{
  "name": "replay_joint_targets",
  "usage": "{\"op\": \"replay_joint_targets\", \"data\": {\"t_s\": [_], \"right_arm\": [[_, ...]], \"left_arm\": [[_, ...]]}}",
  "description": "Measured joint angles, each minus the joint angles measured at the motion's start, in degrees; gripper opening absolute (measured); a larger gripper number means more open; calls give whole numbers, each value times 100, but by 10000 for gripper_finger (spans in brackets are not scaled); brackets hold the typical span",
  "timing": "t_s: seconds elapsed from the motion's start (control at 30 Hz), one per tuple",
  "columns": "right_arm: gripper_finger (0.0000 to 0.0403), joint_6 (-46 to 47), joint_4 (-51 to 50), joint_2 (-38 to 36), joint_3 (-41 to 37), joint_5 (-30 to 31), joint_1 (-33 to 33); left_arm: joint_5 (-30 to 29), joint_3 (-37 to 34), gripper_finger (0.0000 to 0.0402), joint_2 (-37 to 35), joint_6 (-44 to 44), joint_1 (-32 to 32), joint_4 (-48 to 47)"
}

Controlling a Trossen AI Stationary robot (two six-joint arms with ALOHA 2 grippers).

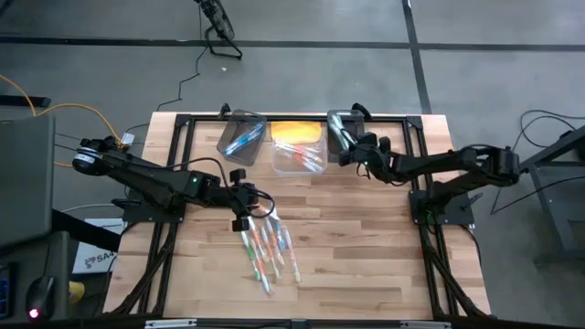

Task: Pick & Place Toothbrushes
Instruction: Put the orange toothbrush into the transparent bin

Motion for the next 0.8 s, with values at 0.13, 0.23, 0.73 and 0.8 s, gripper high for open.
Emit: {"op": "replay_joint_targets", "data": {"t_s": [0.13, 0.23, 0.73, 0.8], "right_arm": [[163, -17, -200, -320, 0, -103, 2], [195, -78, -545, -680, 0, -352, 2], [220, -201, -1545, -2234, 0, -1487, 917], [219, -227, -1543, -2242, 0, -1491, 1064]], "left_arm": [[0, 0, 142, 0, -23, -1, -9], [14, 0, 142, 0, -26, -1, -77], [479, -871, 142, 7, 1154, 23, 491], [931, -943, 142, 7, 1369, 161, 761]]}}
